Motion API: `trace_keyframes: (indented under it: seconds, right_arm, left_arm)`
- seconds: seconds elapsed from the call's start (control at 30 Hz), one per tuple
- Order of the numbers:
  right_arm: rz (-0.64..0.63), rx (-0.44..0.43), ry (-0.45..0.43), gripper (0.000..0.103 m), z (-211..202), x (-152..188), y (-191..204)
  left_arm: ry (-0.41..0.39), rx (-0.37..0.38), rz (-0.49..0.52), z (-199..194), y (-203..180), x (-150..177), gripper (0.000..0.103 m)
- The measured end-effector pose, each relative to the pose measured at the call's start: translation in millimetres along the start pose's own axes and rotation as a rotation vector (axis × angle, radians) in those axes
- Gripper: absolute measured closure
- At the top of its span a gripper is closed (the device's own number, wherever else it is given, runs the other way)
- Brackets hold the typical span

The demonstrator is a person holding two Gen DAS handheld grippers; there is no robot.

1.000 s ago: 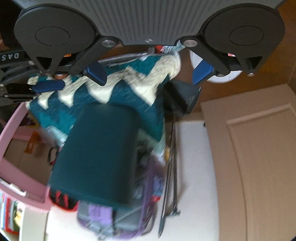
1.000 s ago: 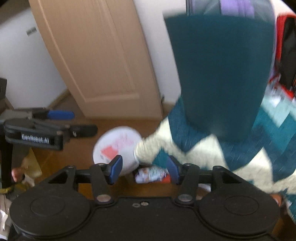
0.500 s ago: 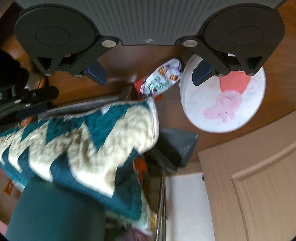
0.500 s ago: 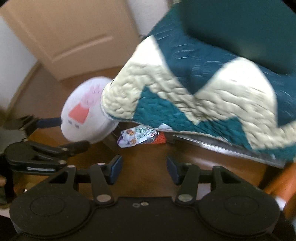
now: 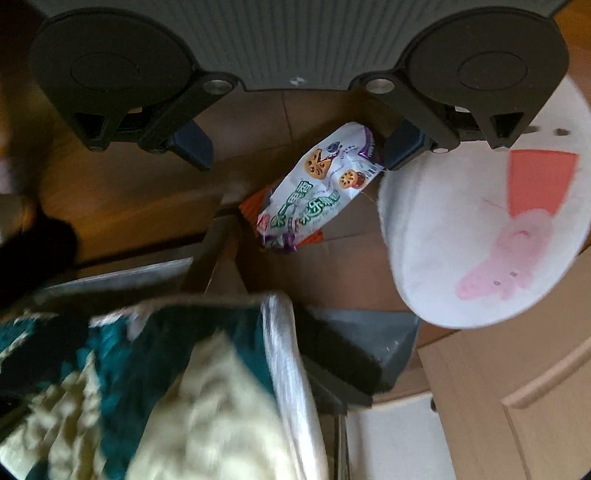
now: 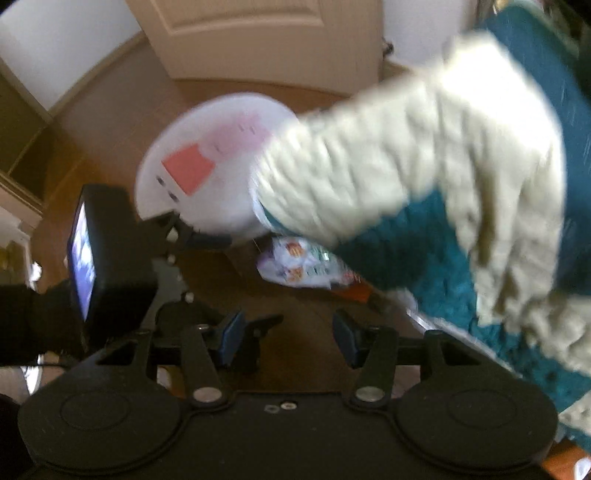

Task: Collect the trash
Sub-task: 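Lower both tools from the wastebasket toward the cookie snack bag on the floor, then grasp the cookie snack bag with the left tool while the right tool grasps the orange foam net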

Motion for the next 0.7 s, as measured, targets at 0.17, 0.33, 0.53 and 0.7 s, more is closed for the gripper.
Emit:
trace_keyframes:
  seconds: [0.17, 0.33, 0.53, 0.7]
  right_arm:
    - [0.019, 0.005, 0.12, 0.051, 47, 23, -17]
    - [0.045, -0.005, 0.191, 0.051, 82, 39, -25]
    - [0.047, -0.039, 0.22, 0.051, 103, 46, -23]
    - [0.06, -0.058, 0.232, 0.051, 115, 49, -20]
  left_arm:
    - [0.061, -0.041, 0.092, 56, 3, 6, 0.005]
    - [0.047, -0.049, 0.247, 86, -19, 5, 0.005]
    - [0.086, -0.086, 0.191, 115, -8, 1, 0.014]
    - [0.135, -0.09, 0.192, 134, 4, -3, 0.029]
Point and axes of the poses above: each gripper's, at about its wrist camera, not at the fingertips, and z roughly the way its jaws point, y to its left, x to its underside, the point moved 1 cm from there along z, roughly the way its jaws point, and after that the axes turned 14 degrees about x, right-handed, at the moved point
